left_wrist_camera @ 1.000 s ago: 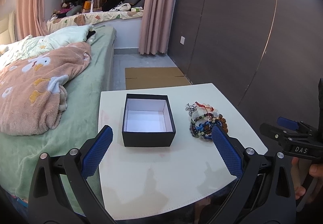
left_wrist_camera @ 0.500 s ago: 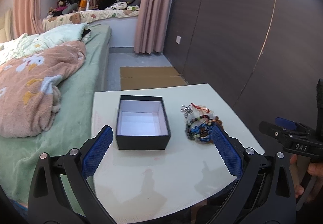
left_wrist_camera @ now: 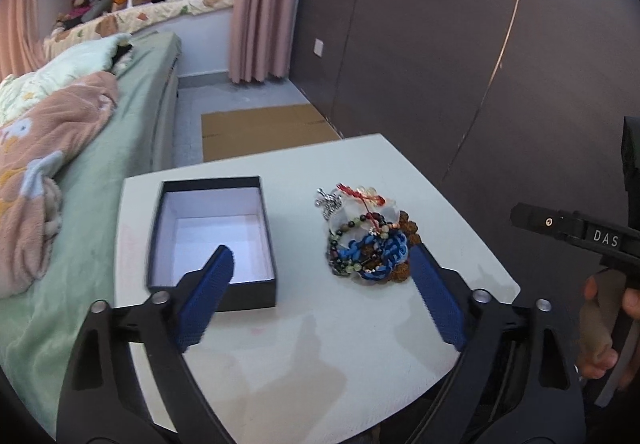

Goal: Organize jewelry
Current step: 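Reach the left tool into the jewelry pile and grasp the red string bracelet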

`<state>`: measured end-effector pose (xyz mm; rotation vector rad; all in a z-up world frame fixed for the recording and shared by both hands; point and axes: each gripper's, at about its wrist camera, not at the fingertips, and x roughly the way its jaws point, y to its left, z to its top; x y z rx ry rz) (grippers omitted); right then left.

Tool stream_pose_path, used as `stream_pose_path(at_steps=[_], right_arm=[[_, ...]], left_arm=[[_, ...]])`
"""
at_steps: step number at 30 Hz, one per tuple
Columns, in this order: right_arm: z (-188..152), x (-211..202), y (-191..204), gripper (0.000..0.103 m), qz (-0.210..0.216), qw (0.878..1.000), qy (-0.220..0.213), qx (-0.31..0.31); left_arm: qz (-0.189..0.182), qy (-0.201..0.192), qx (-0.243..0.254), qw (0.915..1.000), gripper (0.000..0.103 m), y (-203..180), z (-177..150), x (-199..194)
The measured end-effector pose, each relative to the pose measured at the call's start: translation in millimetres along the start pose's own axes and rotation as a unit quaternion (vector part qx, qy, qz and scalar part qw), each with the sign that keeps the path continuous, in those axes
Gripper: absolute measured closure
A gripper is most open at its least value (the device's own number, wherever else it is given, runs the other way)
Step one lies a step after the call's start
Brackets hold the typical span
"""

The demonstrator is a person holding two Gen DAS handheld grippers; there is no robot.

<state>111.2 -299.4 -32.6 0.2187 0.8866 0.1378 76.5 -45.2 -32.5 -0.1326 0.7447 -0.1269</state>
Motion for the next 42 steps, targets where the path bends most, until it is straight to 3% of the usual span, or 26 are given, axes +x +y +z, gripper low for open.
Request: stream_pose_path(at_steps=[13,20,26,31,39,42], right_arm=[[18.7,30.0,-36.7,0.035,0.02,0.998,0.039,0.053],[28.3,39.8,-50.2,0.04,0.04,0.994,0.045,0.094],[29.5,49.2,-48.9,0.041,0.041,0.993,0.053,0.101],[30.5,53.5,-47.7,0.042,0.038,0.992,0.053,0.108],[29.9,66.5,-43.9,0.044,0.034,0.991,0.061,0.116],[29.7,73.2,-40.6,0.047,0.038,0.99,0.068,0.116]], left_arm=[[-0.042,0.073,0.02,0.9962,0.04,-26.3,31.1,56.0],[-0.076,0.126,-0.012,0.989,0.059,-25.0,49.2,93.7],[-0.097,0.154,-0.037,0.9826,0.069,-21.7,48.5,123.7],[-0.124,0.172,-0.075,0.9745,0.076,-15.3,46.4,145.3],[-0.114,0.171,-0.087,0.9748,0.076,-16.9,52.0,163.0],[-0.109,0.173,-0.091,0.9746,0.091,-16.3,51.2,165.9]])
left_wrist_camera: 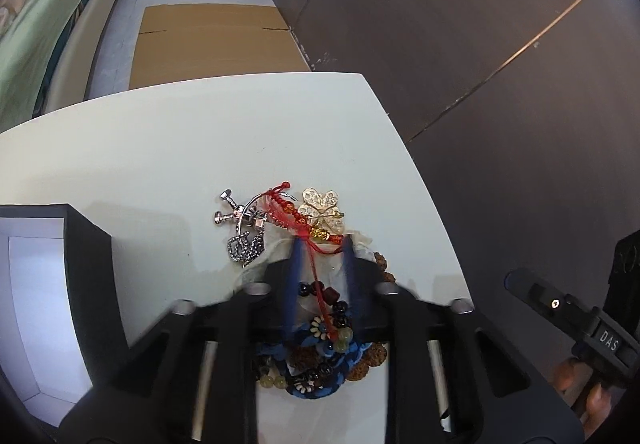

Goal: Organize jewelry
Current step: 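Reach the left tool into the jewelry pile and grasp the red string bracelet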

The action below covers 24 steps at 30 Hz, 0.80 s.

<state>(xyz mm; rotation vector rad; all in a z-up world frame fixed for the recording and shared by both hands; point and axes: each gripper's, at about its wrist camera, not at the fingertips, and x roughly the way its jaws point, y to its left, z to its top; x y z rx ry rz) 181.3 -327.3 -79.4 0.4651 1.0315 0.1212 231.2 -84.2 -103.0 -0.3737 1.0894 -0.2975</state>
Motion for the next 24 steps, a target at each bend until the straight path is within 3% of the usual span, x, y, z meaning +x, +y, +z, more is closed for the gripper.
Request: stream_pose_path(at_steps=[1,4,13,19,24], right_arm=[[0.1,2.4,0.6,0.052,0.002,1.0,0.003,0.002],[1.7,12.8,1.1,0.065,0.01,1.0,0.014,0.016],[-0.5,42.7,24.8,0.065,0.015,0.999,0.048,0.004],[-11.1,54.8,50.9,0.065,0.059,0.995,0.076,-0.011],[-19.1,63.2,67.0,0.065,0.067,0.993,0.091,-0.022]], left_arm=[[0.001,-0.001,0.002,1.0,0.097,0.2,0.5,-1.3],[0.004,-0.01,0.012,0.9999,0.099,-2.2,-0.9,-8.8],[-0.018,-0.043,0.012,0.9988,0.099,8.5,-0.5,-46.9],[-0.026,-0.062,0.01,0.9977,0.099,14.7,-1.4,-64.7],[-0.03,-0.075,0.009,0.9967,0.099,19.3,-4.2,-78.6]])
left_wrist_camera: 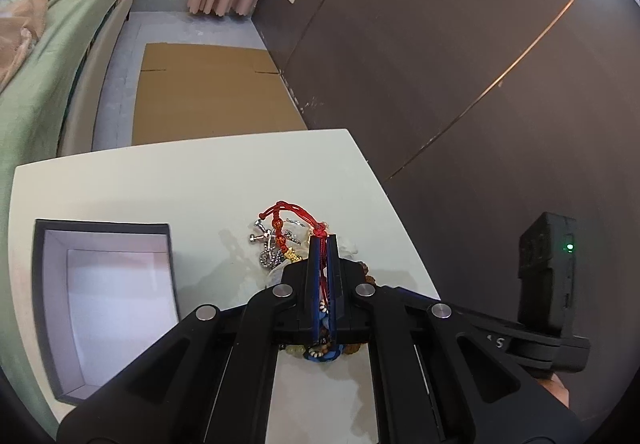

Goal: Organize jewelry
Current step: 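Reach the left tool into the jewelry pile and grasp the red string bracelet, then drop the red bracelet in the box while the right tool grasps the dark beaded bracelet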

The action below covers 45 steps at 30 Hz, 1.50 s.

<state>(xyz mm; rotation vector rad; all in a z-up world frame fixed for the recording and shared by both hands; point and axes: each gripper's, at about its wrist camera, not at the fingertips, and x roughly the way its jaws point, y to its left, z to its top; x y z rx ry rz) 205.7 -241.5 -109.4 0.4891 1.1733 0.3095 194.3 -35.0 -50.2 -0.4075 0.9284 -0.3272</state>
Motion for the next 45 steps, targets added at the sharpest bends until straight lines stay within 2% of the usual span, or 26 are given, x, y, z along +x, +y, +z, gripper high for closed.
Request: stream_pose_path(at_steps=[3,6,12,16,17,24,36,37,38,40,45], right_arm=[[-4.2,4.8,9.9,0.065,0.029,1.0,0.009,-0.002],[-8.2,13.3,16.4,0.071,0.048,0.998,0.027,-0.004],[-10.8,33.2,24.4,0.078,0.027,0.999,0.041,-0.005],[-9.1,42.5,24.5,0.094,0.017,0.999,0.048,-0.004],[-9.6,42.3,25.2,0.095,0.017,0.999,0.047,-0.005],[-15.4,21.5,36.4,0.096,0.06,0.998,0.007,-0.012],[-20.7,-21.5,79.9,0.096,0.099,0.991,-0.048,-0.071],[-22.2,-23.0,84.4,0.096,0.105,0.99,-0.051,-0.075],[-23.6,-24.0,88.9,0.096,0.11,0.989,-0.052,-0.079],[-25.6,-23.7,99.1,0.096,0.123,0.987,-0.05,-0.09],[-28.1,-18.1,126.5,0.096,0.132,0.983,-0.04,-0.124]], left_arm=[[0.0,-0.005,0.001,1.0,0.099,2.4,-0.9,-6.2],[0.001,-0.009,-0.001,1.0,0.099,6.8,-1.3,-10.2],[-0.001,-0.013,-0.006,0.9999,0.099,16.0,-2.8,-19.7],[0.0,-0.018,-0.008,0.9998,0.099,20.1,-5.0,-27.4],[0.0,-0.019,-0.008,0.9998,0.099,20.4,-6.4,-29.6],[0.002,-0.035,-0.015,0.9993,0.099,29.6,-10.2,-54.3],[0.027,-0.053,-0.039,0.9974,0.099,63.2,-21.7,-89.6],[0.03,-0.056,-0.043,0.997,0.094,66.1,-22.9,-91.2],[0.032,-0.056,-0.051,0.9966,0.066,70.6,-23.9,-92.4],[0.052,-0.069,-0.066,0.9941,0.026,78.5,-26.4,-98.7],[0.075,-0.097,-0.075,0.9896,0.026,87.6,-27.2,-120.9]])
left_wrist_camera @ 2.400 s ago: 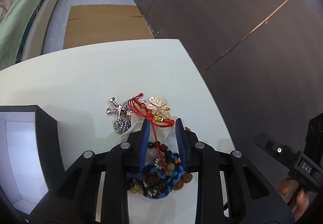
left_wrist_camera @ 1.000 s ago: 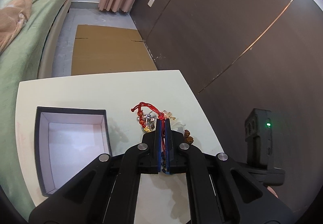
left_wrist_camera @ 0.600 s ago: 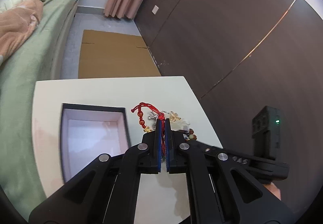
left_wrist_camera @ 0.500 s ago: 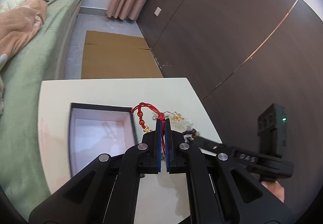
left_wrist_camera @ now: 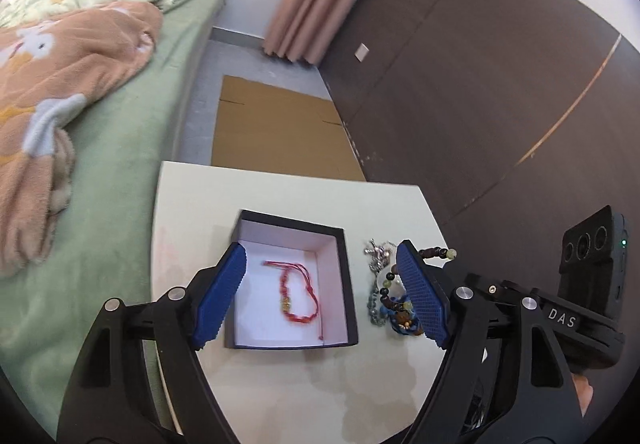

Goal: Organize jewelry
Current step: 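Drop the red bracelet in the box while the right tool grasps the dark beaded bracelet, then lower the dark beaded bracelet into the black box and open the right tool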

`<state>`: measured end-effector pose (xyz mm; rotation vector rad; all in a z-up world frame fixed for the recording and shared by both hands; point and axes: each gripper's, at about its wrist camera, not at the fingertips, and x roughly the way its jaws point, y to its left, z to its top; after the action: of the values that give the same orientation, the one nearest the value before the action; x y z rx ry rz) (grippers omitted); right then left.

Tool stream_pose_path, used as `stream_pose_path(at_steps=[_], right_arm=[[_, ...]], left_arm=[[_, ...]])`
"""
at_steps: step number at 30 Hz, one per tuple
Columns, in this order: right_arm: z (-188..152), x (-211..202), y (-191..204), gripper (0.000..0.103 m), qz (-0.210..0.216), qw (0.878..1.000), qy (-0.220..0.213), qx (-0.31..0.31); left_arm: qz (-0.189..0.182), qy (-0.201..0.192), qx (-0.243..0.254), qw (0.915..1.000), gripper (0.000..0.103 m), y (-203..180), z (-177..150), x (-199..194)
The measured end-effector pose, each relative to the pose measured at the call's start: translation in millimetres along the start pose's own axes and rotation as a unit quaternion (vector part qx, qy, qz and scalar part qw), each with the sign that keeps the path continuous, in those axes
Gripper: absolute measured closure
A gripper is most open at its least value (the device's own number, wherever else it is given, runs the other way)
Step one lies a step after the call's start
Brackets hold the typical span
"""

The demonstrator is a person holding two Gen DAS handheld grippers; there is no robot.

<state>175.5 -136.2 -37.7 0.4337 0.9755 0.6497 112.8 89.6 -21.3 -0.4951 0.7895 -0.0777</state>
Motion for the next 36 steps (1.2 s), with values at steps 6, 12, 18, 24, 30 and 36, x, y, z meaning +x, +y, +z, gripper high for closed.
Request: stream_pose_path(at_steps=[6,12,18,24,30,36], right_arm=[[1.7,20.3,23.2,0.095,0.012,0.999,0.021,-0.023],[-3.0,25.9,23.8,0.037,-0.001,1.0,0.021,-0.014],[-12.8,-0.4,9.6,0.033,-0.026,1.0,0.002,-0.009],[-31.6,-26.9,-17.2,0.026,-0.077,0.997,-0.004,0.02],[-36.0,-66.1,-36.1,0.009,-0.114,0.993,-0.034,0.013],[-37.3,-88.6,-59.1,0.008,-0.132,0.99,-0.04,0.011]], left_arm=[[0.02,-0.014,-0.034,0.9991,0.025,27.3,3.2,-16.5],[0.036,-0.026,-0.055,0.9975,0.018,45.1,-0.5,-28.5],[0.038,-0.027,-0.044,0.9979,0.014,38.4,-5.4,-29.5],[0.029,-0.019,-0.022,0.9991,0.014,17.0,-14.1,-23.7],[0.032,-0.019,0.005,0.9993,0.014,-8.5,-21.8,-18.7],[0.031,-0.016,0.031,0.9989,0.013,-35.9,-29.5,-11.0]])
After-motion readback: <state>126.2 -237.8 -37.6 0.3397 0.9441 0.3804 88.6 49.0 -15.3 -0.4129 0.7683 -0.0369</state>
